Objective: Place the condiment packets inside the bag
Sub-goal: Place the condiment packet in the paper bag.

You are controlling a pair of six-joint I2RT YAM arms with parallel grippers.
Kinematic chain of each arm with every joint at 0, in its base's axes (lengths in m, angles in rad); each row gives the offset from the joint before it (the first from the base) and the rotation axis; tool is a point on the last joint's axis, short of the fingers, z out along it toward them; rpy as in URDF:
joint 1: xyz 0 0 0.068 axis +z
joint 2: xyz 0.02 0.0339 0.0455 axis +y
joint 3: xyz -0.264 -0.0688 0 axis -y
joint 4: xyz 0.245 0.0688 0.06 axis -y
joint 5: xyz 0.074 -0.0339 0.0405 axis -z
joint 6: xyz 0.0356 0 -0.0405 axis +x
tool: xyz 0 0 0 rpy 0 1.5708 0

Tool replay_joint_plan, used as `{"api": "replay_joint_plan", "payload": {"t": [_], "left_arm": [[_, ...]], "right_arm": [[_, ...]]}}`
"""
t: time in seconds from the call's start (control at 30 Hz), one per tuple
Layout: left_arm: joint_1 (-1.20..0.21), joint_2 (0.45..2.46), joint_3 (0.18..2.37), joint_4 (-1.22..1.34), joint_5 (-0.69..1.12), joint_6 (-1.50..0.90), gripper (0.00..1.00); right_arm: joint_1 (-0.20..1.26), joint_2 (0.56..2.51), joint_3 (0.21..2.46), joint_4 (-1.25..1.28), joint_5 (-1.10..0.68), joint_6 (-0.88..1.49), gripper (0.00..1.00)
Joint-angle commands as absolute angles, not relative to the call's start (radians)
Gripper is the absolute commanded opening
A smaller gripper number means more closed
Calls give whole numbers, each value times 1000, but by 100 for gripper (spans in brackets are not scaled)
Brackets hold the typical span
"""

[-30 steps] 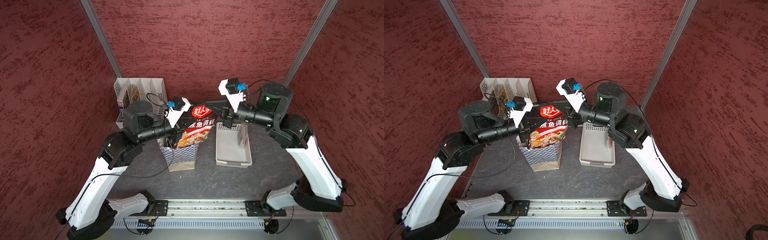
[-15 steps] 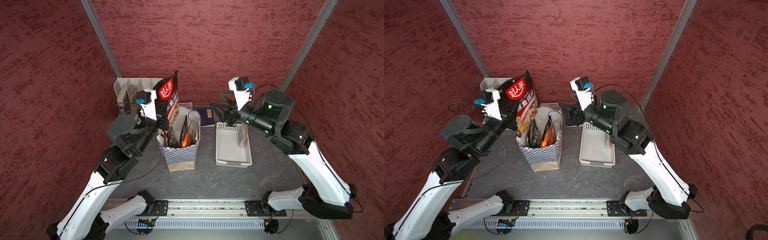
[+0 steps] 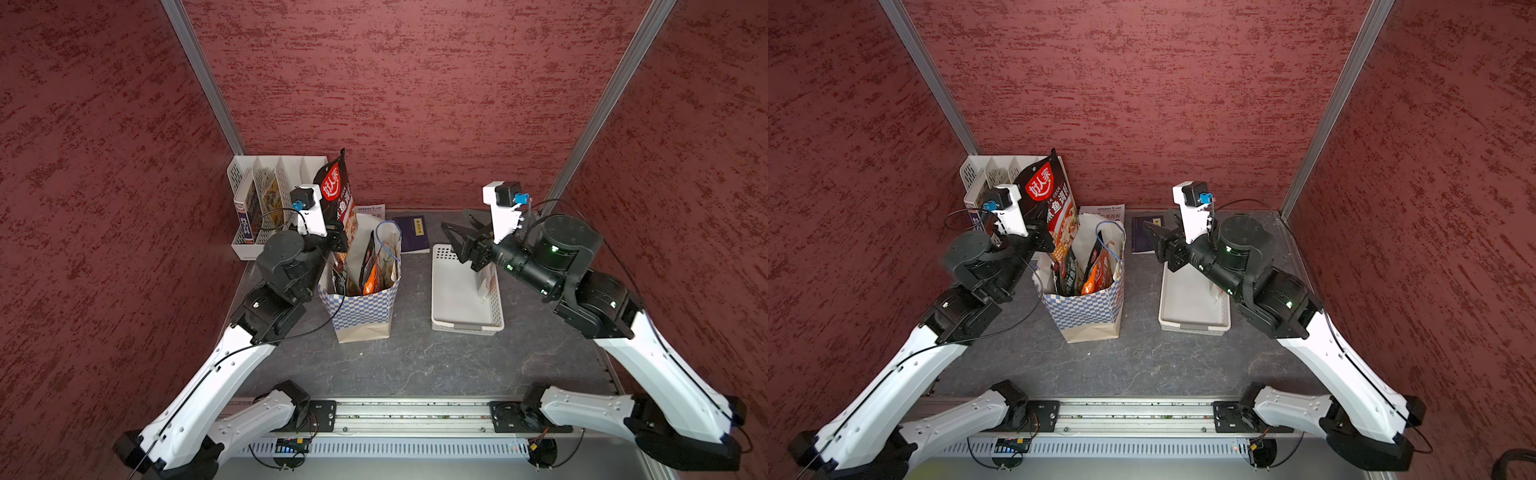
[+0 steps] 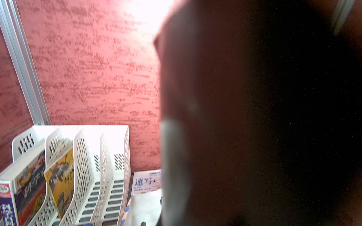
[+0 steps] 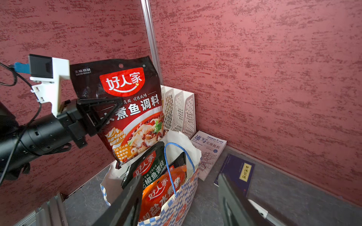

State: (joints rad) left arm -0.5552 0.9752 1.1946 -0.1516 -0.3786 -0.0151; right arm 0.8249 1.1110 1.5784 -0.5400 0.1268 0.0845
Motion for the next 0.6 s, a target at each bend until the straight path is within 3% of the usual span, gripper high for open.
{"api": "replay_joint_plan", "payload": {"t": [0.0, 0.33, 0.57], "left_arm": [[-519, 969, 1169, 25, -317, -71, 0], [-412, 987, 1070, 44, -216, -193, 0], [-385, 1021, 965, 195, -128, -193, 0]], "right_arm": [[827, 1077, 1537, -514, 176, 120, 65], [827, 1044, 1460, -523, 209, 137, 64], [826, 1054, 1447, -532, 209, 149, 64]]}}
